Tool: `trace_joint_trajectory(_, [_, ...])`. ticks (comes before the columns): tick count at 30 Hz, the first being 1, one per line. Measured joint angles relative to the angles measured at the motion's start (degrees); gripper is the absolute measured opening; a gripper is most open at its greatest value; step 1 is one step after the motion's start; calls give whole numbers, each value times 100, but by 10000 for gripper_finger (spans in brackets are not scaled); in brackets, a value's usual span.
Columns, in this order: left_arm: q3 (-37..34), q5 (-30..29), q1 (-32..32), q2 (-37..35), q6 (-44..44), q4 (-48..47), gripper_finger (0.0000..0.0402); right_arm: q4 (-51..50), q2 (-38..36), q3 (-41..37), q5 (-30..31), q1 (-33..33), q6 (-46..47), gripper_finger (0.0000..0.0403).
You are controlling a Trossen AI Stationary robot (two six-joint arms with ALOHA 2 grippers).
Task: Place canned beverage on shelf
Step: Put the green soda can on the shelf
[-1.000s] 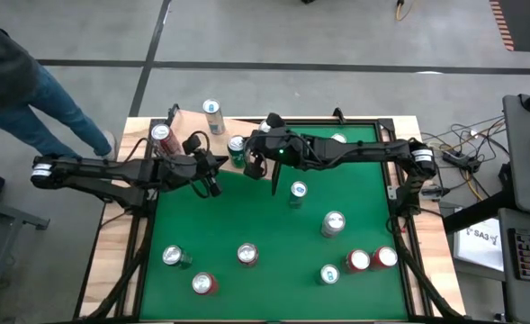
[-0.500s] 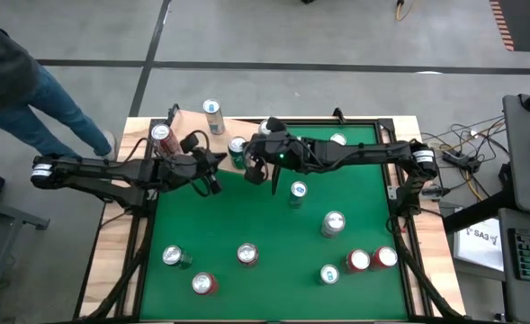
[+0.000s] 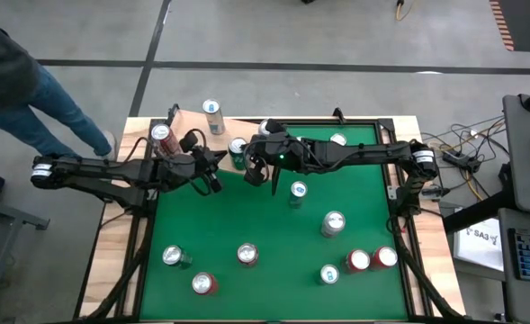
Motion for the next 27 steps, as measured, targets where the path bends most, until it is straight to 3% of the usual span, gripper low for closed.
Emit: trace_joint_trajectory(27, [2,15,-157,-24,-156,-25,0,-302,-301,-9,63,76,-226,13])
